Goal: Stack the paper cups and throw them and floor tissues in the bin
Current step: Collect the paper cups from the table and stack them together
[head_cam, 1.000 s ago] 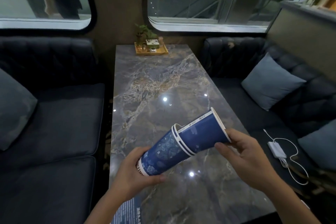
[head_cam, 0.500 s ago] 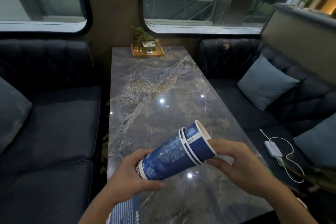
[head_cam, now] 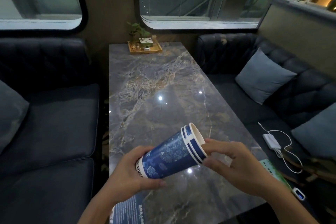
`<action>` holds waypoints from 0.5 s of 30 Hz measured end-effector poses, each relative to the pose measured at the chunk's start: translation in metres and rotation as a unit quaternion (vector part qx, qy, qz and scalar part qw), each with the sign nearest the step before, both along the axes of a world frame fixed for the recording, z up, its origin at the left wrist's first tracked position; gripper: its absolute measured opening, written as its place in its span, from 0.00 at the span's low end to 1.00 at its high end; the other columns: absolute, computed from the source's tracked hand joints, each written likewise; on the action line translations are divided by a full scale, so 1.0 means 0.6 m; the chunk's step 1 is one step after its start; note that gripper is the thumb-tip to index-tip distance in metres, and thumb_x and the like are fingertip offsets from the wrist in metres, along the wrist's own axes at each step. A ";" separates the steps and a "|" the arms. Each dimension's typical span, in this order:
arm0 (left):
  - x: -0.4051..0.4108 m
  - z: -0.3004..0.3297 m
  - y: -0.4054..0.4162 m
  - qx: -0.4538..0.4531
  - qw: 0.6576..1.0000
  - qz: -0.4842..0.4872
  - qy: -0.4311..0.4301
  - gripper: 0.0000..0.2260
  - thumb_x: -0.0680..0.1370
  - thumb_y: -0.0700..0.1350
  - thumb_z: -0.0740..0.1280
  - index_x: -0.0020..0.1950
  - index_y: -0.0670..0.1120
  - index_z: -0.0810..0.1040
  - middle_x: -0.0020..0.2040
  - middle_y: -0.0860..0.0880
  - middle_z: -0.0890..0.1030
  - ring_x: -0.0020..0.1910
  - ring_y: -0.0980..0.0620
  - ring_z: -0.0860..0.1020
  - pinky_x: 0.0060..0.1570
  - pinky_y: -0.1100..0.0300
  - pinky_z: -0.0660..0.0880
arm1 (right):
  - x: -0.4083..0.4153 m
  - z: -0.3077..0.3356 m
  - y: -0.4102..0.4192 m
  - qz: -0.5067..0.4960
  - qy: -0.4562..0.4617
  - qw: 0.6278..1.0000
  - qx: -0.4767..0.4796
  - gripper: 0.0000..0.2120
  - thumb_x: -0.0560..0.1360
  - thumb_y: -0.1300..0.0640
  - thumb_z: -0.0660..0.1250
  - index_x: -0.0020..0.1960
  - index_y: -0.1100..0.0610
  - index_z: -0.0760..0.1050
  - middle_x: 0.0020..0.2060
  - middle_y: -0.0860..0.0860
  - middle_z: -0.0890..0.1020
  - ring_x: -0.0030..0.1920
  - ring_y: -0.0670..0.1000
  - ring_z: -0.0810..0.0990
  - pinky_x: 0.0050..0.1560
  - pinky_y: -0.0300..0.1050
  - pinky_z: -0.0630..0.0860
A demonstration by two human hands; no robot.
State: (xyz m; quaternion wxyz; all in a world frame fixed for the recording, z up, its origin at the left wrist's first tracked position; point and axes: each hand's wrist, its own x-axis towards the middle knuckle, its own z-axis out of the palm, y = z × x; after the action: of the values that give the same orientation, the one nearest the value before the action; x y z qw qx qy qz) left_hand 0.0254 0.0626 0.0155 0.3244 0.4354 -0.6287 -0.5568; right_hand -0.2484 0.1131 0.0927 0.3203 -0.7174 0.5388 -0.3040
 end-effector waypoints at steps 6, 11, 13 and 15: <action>-0.007 -0.002 0.014 -0.002 0.999 -0.008 -0.039 0.33 0.53 0.49 0.86 0.55 0.53 0.81 0.50 0.45 0.83 0.47 0.48 0.84 0.48 0.48 0.81 | 0.011 -0.002 -0.008 -0.090 -0.064 0.992 -0.061 0.23 0.73 0.37 0.63 0.65 0.43 0.73 0.63 0.41 0.78 0.62 0.45 0.77 0.62 0.41 0.75; -0.016 0.001 0.015 -0.003 0.997 -0.031 -0.071 0.33 0.51 0.49 0.86 0.54 0.53 0.81 0.46 0.48 0.82 0.43 0.48 0.83 0.43 0.48 0.82 | 0.030 -0.010 -0.008 -0.006 -0.013 1.000 -0.002 0.27 0.72 0.38 0.65 0.70 0.41 0.67 0.70 0.36 0.69 0.73 0.39 0.64 0.72 0.39 0.63; -0.017 0.006 0.016 0.008 0.997 -0.037 -0.070 0.32 0.51 0.45 0.86 0.53 0.52 0.81 0.46 0.48 0.82 0.41 0.50 0.84 0.40 0.52 0.82 | 0.032 -0.013 -0.002 0.003 -0.010 1.000 0.002 0.26 0.71 0.42 0.68 0.68 0.44 0.70 0.69 0.39 0.71 0.72 0.41 0.65 0.72 0.40 0.64; -0.018 0.010 0.018 0.018 0.997 -0.045 -0.062 0.31 0.51 0.42 0.86 0.52 0.51 0.82 0.46 0.46 0.82 0.40 0.51 0.84 0.39 0.55 0.81 | 0.035 -0.015 0.005 0.002 -0.026 1.000 -0.014 0.25 0.71 0.43 0.70 0.66 0.47 0.72 0.67 0.44 0.73 0.72 0.46 0.68 0.71 0.45 0.66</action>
State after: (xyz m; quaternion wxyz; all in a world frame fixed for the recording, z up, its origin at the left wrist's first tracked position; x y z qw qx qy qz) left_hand 0.0144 0.0731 0.0216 0.2516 0.4461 -0.6564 -0.5540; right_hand -0.2273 0.1161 0.0835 0.3250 -0.7145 0.5245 -0.3297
